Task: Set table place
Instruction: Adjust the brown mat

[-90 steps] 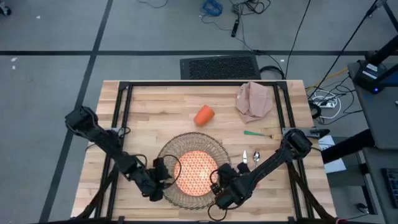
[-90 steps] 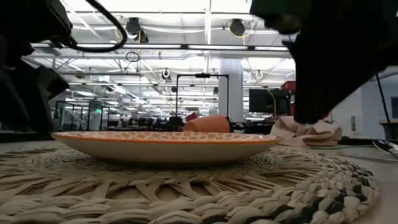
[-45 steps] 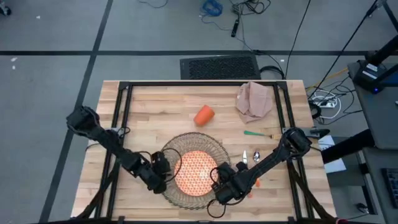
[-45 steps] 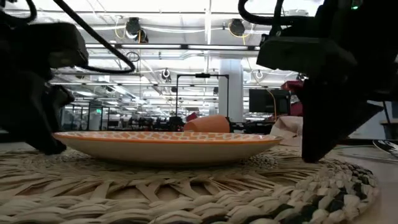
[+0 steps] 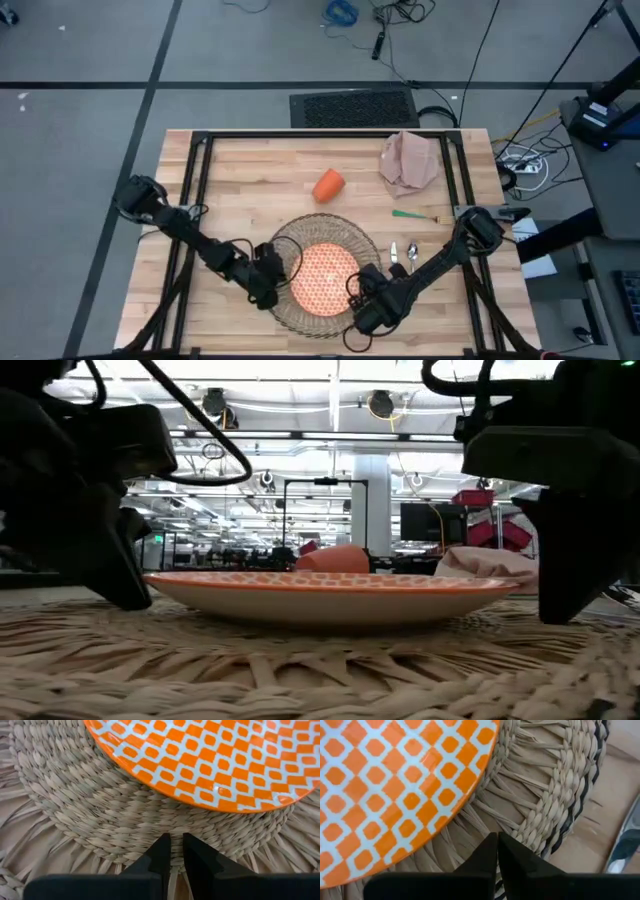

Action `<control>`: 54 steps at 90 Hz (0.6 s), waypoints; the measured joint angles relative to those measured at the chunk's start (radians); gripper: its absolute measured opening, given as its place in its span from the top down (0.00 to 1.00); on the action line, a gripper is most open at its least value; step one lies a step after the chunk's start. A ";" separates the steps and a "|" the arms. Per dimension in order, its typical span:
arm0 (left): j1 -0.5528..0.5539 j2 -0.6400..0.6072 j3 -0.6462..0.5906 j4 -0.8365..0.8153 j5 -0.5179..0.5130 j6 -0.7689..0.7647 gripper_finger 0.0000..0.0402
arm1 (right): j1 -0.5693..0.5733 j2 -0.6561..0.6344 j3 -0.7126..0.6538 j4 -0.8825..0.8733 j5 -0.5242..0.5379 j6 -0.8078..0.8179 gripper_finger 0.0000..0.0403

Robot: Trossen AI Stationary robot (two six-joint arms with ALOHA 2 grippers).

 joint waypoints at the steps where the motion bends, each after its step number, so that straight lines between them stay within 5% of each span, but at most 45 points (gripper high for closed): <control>1: 0.002 0.000 0.002 -0.001 0.001 0.006 0.91 | 0.001 0.000 0.000 -0.001 -0.001 0.002 1.00; 54: 0.103 0.003 0.016 0.062 0.037 0.096 0.91 | 0.007 0.004 0.004 -0.068 -0.013 0.053 1.00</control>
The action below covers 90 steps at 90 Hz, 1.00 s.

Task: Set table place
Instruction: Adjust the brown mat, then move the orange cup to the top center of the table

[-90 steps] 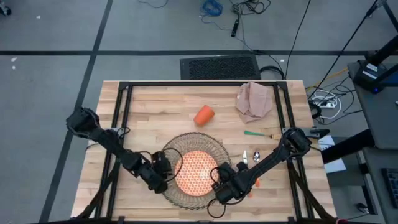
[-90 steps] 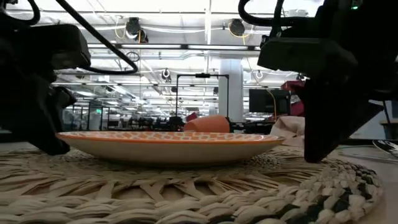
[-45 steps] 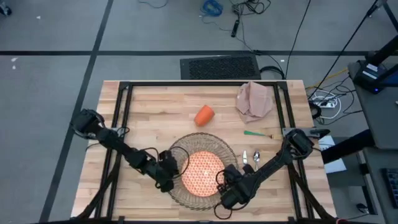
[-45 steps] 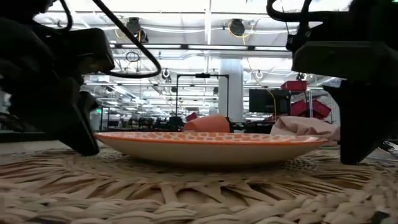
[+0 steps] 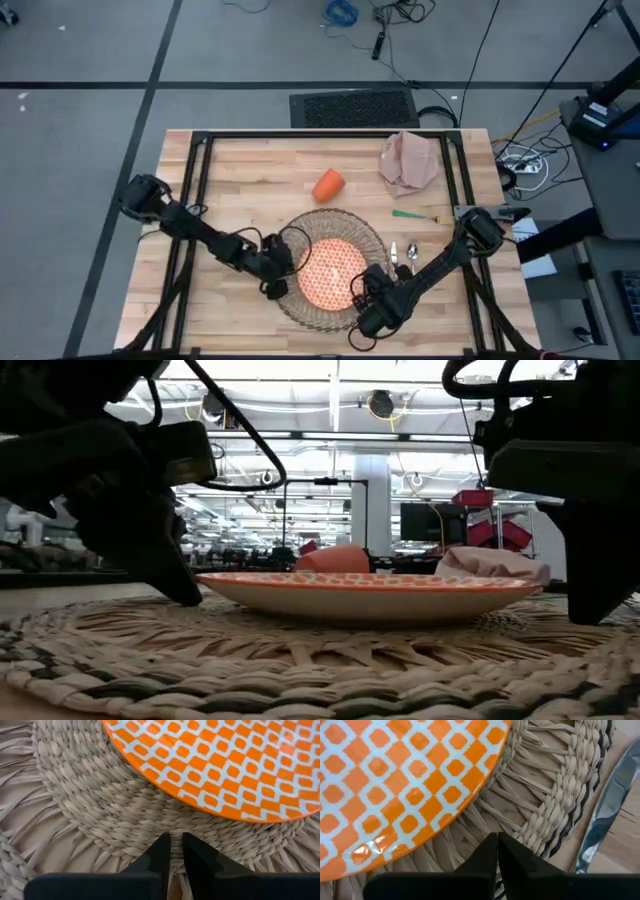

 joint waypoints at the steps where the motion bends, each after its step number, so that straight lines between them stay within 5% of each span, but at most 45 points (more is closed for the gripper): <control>1: -0.001 0.000 0.000 0.001 0.000 0.000 0.91 | 0.001 0.000 0.001 0.000 0.001 0.000 1.00; 32: -0.004 0.002 0.057 0.006 0.011 0.056 0.91 | 0.019 0.003 0.053 -0.013 0.059 0.006 1.00; 90: -0.049 0.000 0.248 -0.402 -0.116 0.101 0.91 | 0.025 0.001 0.176 -0.220 0.107 0.005 1.00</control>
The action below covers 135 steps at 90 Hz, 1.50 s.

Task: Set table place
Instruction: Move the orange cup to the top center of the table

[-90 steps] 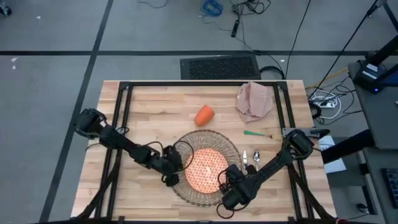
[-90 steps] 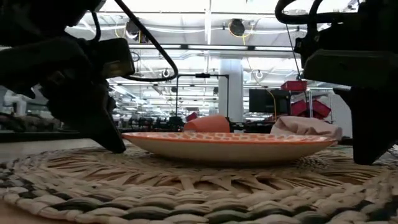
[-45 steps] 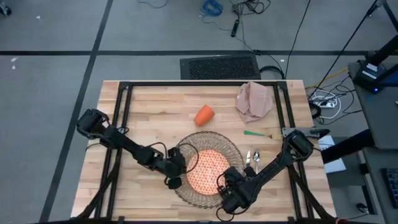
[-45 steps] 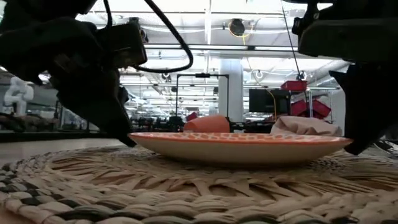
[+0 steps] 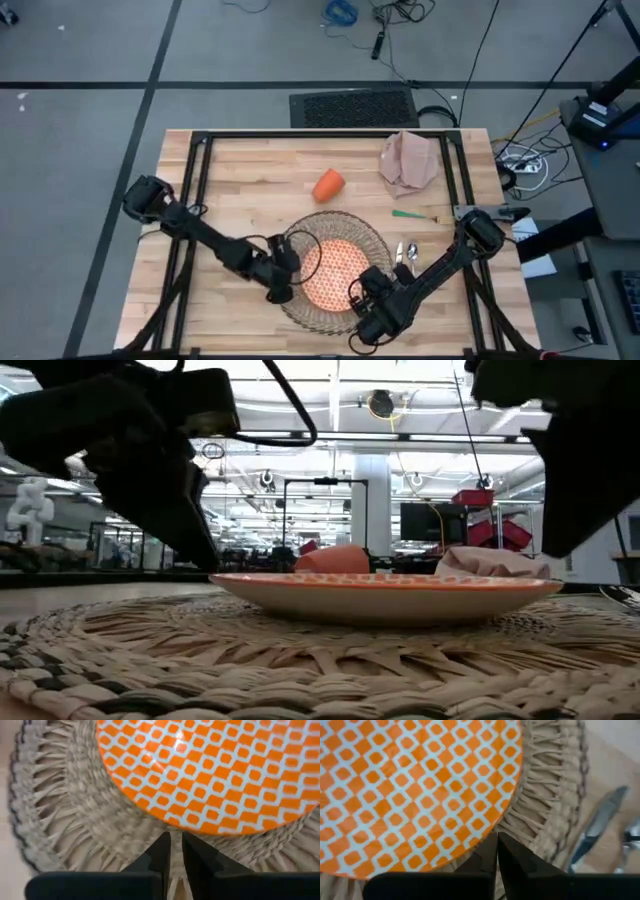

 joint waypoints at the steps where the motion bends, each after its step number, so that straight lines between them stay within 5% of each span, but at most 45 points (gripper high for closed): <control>1: -0.001 0.000 0.002 -0.006 -0.001 0.000 0.91 | 0.000 0.000 0.004 -0.007 0.003 0.000 1.00; 22: -0.018 -0.003 0.072 -0.095 -0.035 0.050 0.91 | 0.006 0.000 0.100 -0.172 0.142 -0.011 1.00; 41: -0.017 -0.097 0.250 -0.526 -0.361 0.103 0.82 | -0.014 -0.101 0.096 -0.320 0.168 -0.078 0.92; 51: -0.003 -0.176 0.334 -0.568 -0.443 0.171 0.72 | -0.062 -0.232 0.016 -0.316 0.198 -0.133 0.82; 64: 0.049 -0.257 0.389 -0.550 -0.428 0.262 0.61 | -0.150 -0.399 -0.117 -0.304 0.225 -0.193 0.70; 86: 0.183 -0.255 0.389 -0.564 -0.205 0.368 0.56 | -0.380 -0.597 -0.383 0.044 0.099 -0.588 0.55; 103: 0.259 -0.226 0.388 -0.574 -0.184 0.446 0.56 | -0.561 -0.627 -0.497 0.337 -0.019 -0.932 0.51; 124: 0.285 -0.226 0.388 -0.617 -0.088 0.413 0.56 | -0.723 -0.629 -0.504 0.432 -0.024 -1.146 0.50; 135: 0.279 -0.226 0.388 -0.642 -0.034 0.374 0.56 | -0.801 -0.631 -0.504 0.548 -0.120 -1.279 0.50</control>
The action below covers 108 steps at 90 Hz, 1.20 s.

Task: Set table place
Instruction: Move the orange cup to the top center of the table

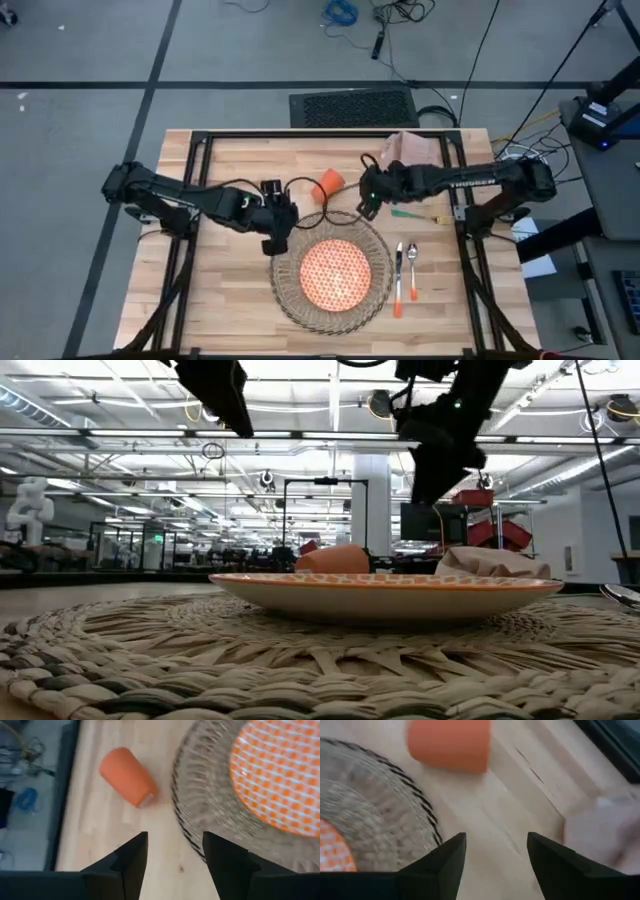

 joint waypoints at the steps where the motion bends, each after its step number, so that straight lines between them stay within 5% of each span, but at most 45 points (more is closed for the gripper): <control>1: -0.001 0.000 0.000 0.000 0.002 -0.006 0.56 | -0.007 0.000 0.000 0.012 -0.011 -0.012 0.50; 47: -0.142 0.000 0.000 -0.014 0.071 -0.208 0.56 | -0.286 0.080 0.002 0.186 -0.389 -0.253 0.50; 108: -0.220 0.000 0.000 -0.041 0.064 -0.307 0.56 | -0.405 0.293 0.002 0.445 -0.685 -0.367 0.50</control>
